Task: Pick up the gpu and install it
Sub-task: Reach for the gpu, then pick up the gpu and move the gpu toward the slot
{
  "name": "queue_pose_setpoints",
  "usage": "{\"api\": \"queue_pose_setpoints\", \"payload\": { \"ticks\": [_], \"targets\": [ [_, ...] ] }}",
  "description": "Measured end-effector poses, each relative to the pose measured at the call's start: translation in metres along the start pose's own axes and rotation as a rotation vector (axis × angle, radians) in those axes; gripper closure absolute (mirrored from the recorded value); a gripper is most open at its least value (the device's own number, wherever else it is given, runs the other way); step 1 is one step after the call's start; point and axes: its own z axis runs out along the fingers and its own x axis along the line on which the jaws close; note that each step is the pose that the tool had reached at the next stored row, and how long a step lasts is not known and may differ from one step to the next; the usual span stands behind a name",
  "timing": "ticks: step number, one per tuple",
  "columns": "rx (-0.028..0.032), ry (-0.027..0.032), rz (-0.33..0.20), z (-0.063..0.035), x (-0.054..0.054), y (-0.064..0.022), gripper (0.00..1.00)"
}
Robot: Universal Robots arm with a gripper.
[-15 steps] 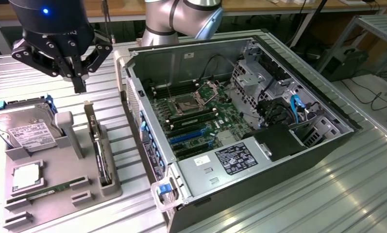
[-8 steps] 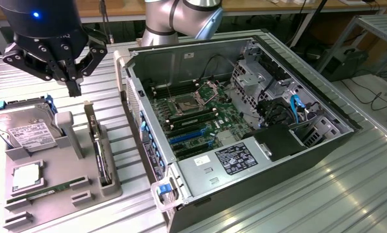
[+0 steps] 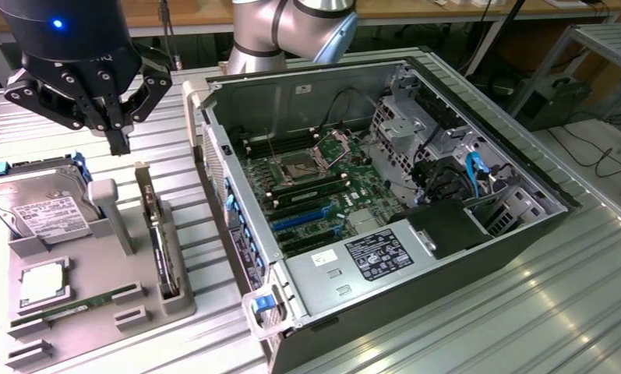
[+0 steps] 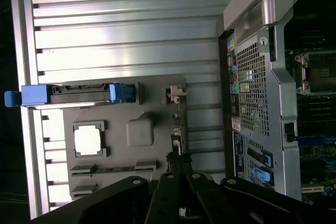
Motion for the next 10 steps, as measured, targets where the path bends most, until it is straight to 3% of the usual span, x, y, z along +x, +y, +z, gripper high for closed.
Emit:
{"api": "queue_pose_setpoints", "payload": {
  "ticks": [7, 10],
  "targets": [
    [0.0000, -0.0001, 0.000, 0.0000, 0.0000, 0.0000, 0.89],
    [0.0000, 0.0000, 0.000, 0.0000, 0.0000, 0.0000, 0.76]
  ]
}}
